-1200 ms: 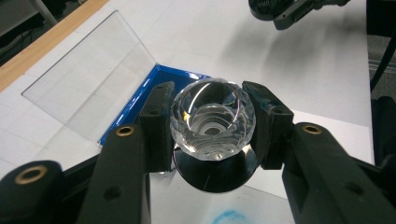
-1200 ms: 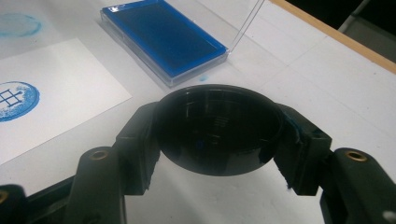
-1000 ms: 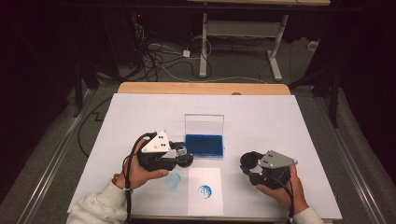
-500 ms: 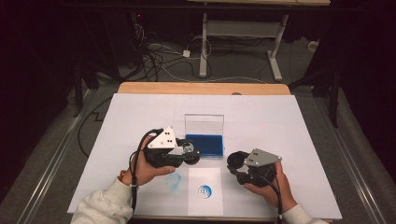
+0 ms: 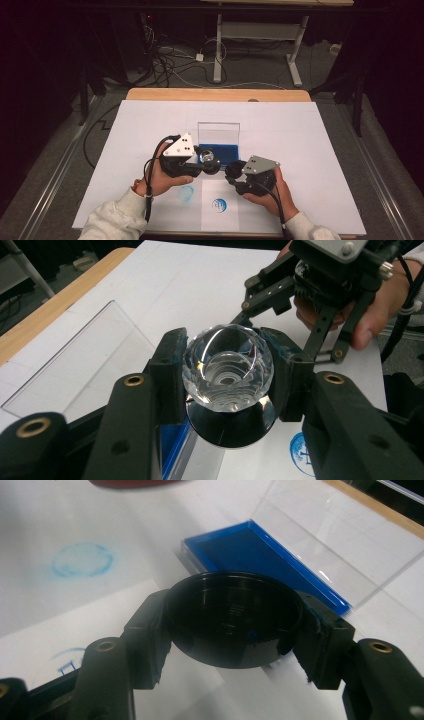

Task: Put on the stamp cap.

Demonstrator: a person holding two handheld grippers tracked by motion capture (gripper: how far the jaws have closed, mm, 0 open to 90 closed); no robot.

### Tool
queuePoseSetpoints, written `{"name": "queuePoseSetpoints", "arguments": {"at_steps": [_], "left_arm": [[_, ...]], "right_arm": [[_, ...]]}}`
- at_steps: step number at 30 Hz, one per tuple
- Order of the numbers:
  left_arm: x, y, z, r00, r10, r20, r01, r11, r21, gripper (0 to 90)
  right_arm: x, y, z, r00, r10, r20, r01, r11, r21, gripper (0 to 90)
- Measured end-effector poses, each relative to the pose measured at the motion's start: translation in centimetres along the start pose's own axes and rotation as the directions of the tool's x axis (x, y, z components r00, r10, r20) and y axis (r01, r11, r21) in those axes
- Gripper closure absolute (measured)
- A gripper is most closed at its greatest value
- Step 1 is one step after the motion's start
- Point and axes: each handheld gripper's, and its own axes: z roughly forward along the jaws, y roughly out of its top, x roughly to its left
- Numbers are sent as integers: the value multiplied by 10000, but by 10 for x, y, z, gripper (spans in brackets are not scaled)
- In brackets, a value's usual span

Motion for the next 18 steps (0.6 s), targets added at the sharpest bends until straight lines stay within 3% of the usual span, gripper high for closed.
{"name": "queuePoseSetpoints", "arguments": {"at_steps": [18], "left_arm": [[-2, 7, 16, 10000, 35, 77, -35, 10000, -26, 551]], "right_arm": [[11, 15, 11, 9988, 59, -481, -77, 9993, -366, 384]]}}
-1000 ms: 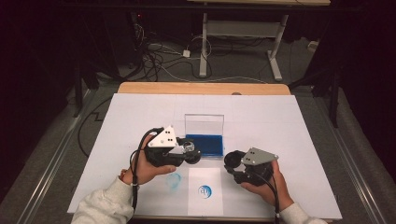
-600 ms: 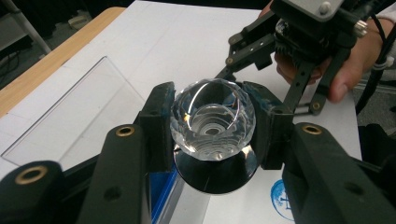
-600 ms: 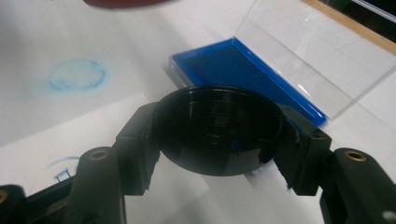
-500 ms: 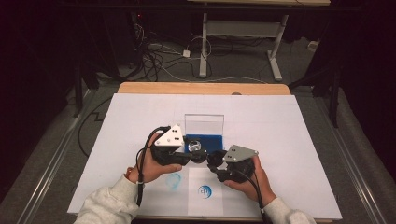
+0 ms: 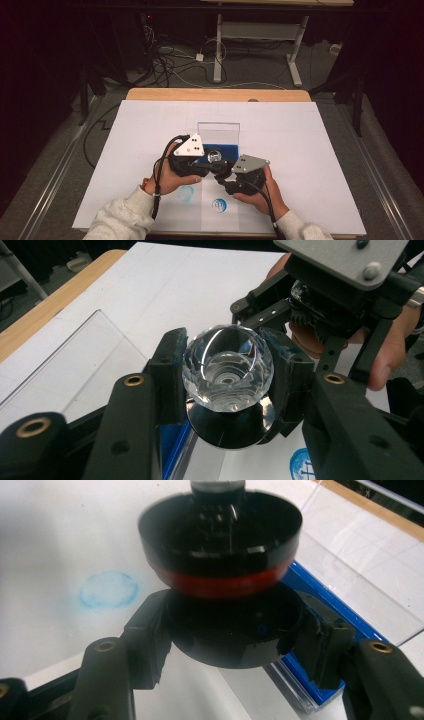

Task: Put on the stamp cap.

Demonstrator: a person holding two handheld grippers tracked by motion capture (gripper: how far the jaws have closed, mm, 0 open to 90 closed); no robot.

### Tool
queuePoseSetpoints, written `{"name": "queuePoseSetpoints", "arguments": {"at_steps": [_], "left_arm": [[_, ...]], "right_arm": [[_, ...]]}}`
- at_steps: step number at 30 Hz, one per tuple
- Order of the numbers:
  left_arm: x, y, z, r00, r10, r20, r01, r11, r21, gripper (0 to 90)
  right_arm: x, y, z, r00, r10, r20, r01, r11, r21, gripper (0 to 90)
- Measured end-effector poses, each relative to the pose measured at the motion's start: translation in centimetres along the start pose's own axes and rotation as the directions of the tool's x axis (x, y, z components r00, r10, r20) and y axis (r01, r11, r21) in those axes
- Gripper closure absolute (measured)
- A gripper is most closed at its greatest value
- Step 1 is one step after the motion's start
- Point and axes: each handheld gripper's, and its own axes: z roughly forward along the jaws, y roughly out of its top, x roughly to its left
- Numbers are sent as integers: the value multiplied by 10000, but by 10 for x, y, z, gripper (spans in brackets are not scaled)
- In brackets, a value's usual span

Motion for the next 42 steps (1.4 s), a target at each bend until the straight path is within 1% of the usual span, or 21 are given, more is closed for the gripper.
{"name": "queuePoseSetpoints", "arguments": {"at_steps": [1, 2, 5, 7, 9, 10, 12, 13, 16, 22, 26, 29, 32, 33, 36, 39, 40, 42], "left_arm": [[0, 0, 1, 10000, -4, 21, 4, 10000, -7, 551], [0, 0, 1, 10000, -13, 6, 13, 10000, -28, 551], [1, 1, 2, 10000, -38, 29, 39, 10000, -89, 551], [0, 2, 4, 10000, -47, 35, 48, 9999, -139, 551], [0, 2, 5, 10000, -23, 72, 24, 9999, -128, 551], [0, 2, 5, 10000, -32, 27, 32, 9999, -157, 551], [0, 2, 6, 9999, -46, 100, 48, 9998, -192, 551], [-1, 2, 6, 10000, -36, 61, 37, 9998, -196, 551], [-1, 2, 7, 9999, -64, 79, 66, 9996, -267, 551], [1, 1, 6, 9995, -246, 176, 253, 9987, -450, 551], [3, 0, 5, 9988, -409, 273, 425, 9972, -608, 551], [3, 0, 4, 9982, -503, 314, 525, 9961, -712, 551], [5, -1, 4, 9963, -658, 557, 704, 9940, -839, 551], [5, -1, 4, 9963, -654, 557, 700, 9940, -835, 551], [4, -1, 4, 9965, -633, 545, 677, 9942, -841, 551], [6, -2, 4, 9939, -820, 743, 891, 9913, -974, 551], [6, -3, 4, 9927, -874, 826, 954, 9906, -978, 551], [6, -3, 4, 9926, -874, 843, 954, 9908, -964, 551]], "right_arm": [[-1, 0, 0, 10000, -8, -48, 8, 10000, -43, 384], [-1, 0, -1, 9999, 104, -84, -105, 9999, -127, 384], [-2, 1, -2, 9997, 198, -129, -201, 9995, -243, 384], [-2, 1, -2, 9992, 352, -188, -359, 9988, -332, 384], [-2, 2, -2, 9993, 332, -164, -338, 9987, -389, 384], [-2, 3, -3, 9993, 348, -164, -355, 9984, -431, 384], [-2, 3, -3, 9990, 407, -180, -416, 9977, -533, 384], [-2, 4, -3, 9989, 433, -175, -443, 9973, -588, 384], [-2, 4, -4, 9988, 463, -178, -474, 9969, -635, 384], [-2, 4, -5, 9986, 513, -147, -523, 9957, -760, 384], [-2, 4, -7, 9991, 406, -78, -411, 9957, -829, 384], [-2, 4, -7, 9990, 451, -15, -451, 9947, -925, 384], [-1, 4, -9, 9992, 399, -5, -397, 9936, -1054, 384], [-1, 5, -9, 9996, 274, 25, -269, 9940, -1059, 384], [-1, 5, -10, 9996, 281, 43, -275, 9944, -1017, 384], [0, 5, -11, 9998, 166, 66, -158, 9939, -1088, 385], [1, 5, -11, 10000, 52, 72, -43, 9936, -1132, 385], [4, 6, -11, 9997, -111, 203, 132, 9938, -1106, 385]]}}
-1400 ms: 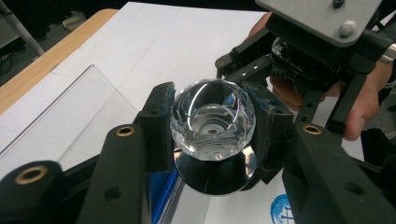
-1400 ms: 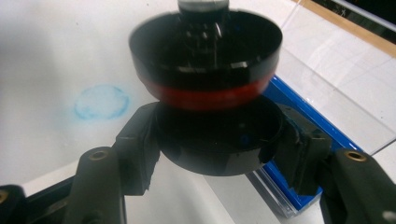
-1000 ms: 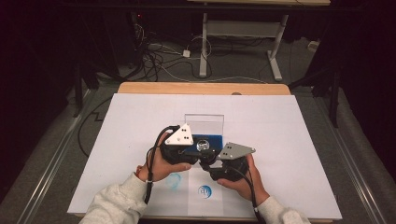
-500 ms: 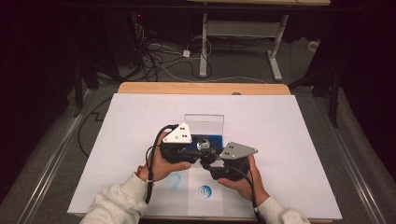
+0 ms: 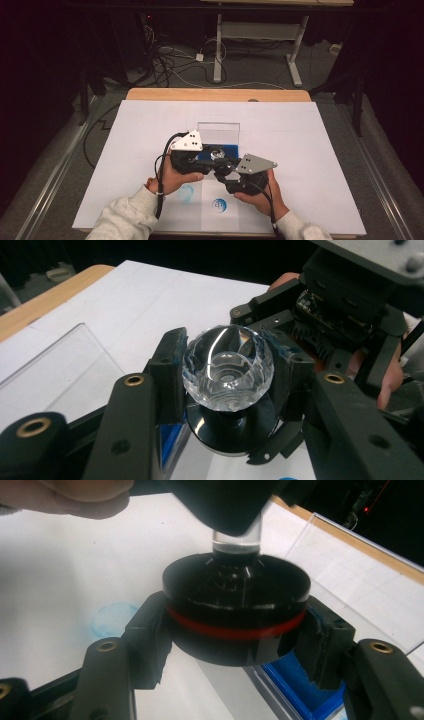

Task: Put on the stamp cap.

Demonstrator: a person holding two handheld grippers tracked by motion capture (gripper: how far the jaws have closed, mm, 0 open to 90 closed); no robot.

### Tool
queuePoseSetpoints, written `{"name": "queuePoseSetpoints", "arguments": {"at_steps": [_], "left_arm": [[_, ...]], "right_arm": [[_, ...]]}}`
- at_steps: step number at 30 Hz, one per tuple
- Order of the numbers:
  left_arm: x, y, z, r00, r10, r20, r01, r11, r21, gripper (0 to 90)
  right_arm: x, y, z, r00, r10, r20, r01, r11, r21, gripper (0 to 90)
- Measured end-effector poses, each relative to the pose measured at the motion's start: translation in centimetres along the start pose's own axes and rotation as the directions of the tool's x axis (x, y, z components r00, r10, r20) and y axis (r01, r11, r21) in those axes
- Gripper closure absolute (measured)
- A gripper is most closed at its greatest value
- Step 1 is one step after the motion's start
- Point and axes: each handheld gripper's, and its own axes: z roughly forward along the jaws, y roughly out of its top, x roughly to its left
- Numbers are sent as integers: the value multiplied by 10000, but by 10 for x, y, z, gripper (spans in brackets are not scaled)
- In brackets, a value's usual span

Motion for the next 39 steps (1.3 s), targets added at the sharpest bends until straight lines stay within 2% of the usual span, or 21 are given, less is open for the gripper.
{"name": "queuePoseSetpoints", "arguments": {"at_steps": [7, 21, 28, 32, 34, 36, 39], "left_arm": [[1, -1, 0, 9999, -99, 58, 100, 9999, -14, 552], [-1, -2, 1, 10000, -52, 70, 51, 9999, 142, 552], [-1, -2, 0, 9999, -107, 81, 107, 9999, 17, 552], [-2, -2, 1, 10000, -28, -36, 28, 10000, 74, 552], [-4, -2, 2, 9999, 91, -146, -89, 9998, 153, 552], [-5, -2, 3, 9996, 177, -218, -173, 9996, 220, 552], [-6, -1, 2, 9995, 230, -219, -225, 9995, 223, 551]], "right_arm": [[0, -1, -1, 10000, -49, 68, 49, 10000, 53, 386], [2, -2, -3, 9993, -332, 165, 332, 9994, 19, 386], [2, -1, -4, 9992, -351, 169, 351, 9994, -5, 387], [1, -2, -4, 9994, -307, 131, 308, 9995, -30, 386], [2, -3, -2, 9987, -423, 269, 422, 9991, 45, 385], [1, -4, -1, 9995, -306, 114, 304, 9995, 98, 383], [1, -5, -2, 9988, -446, 194, 446, 9990, 0, 383]]}}
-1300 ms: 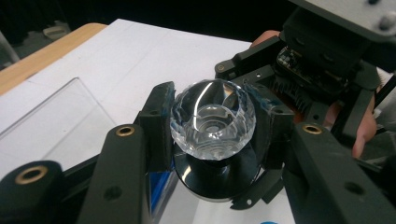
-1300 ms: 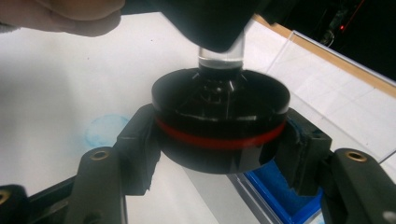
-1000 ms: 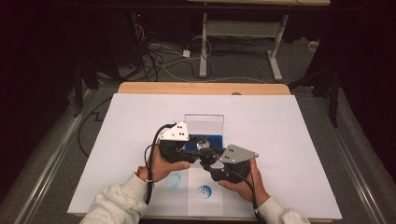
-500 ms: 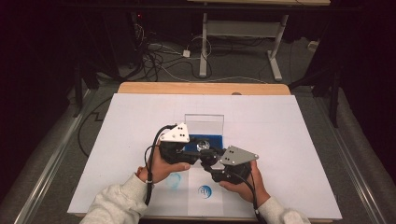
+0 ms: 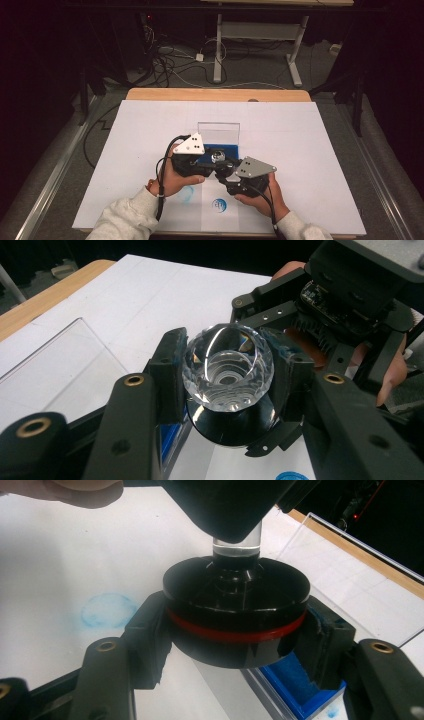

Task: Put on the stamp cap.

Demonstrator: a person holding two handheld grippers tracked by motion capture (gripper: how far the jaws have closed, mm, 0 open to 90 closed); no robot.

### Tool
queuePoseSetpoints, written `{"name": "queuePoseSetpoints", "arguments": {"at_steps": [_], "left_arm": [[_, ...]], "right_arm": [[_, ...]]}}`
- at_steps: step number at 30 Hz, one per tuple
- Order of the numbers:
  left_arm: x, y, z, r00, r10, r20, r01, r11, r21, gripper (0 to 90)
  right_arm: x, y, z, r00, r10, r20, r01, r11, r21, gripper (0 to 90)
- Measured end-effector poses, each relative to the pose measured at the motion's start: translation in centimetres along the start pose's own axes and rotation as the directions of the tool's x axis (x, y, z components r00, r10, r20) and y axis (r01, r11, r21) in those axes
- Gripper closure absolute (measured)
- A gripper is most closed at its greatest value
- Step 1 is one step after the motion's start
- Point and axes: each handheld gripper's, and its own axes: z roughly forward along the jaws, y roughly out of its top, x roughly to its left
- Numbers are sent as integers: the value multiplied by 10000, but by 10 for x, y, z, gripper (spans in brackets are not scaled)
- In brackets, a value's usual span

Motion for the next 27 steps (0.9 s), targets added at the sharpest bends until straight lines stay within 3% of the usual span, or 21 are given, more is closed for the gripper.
{"name": "queuePoseSetpoints", "arguments": {"at_steps": [11, 22, 27], "left_arm": [[-6, 2, -2, 9994, 297, -164, -295, 9995, 141, 551], [-9, 5, -3, 9965, 702, -463, -687, 9971, 328, 551], [-9, 6, -6, 9966, 684, -467, -673, 9975, 231, 551]], "right_arm": [[0, -1, -1, 9999, 23, -163, -24, 10000, -94, 381], [0, -2, -1, 9999, 157, -14, -157, 9998, -97, 376], [-1, -2, -1, 9998, 206, 7, -206, 9998, -43, 379]]}}
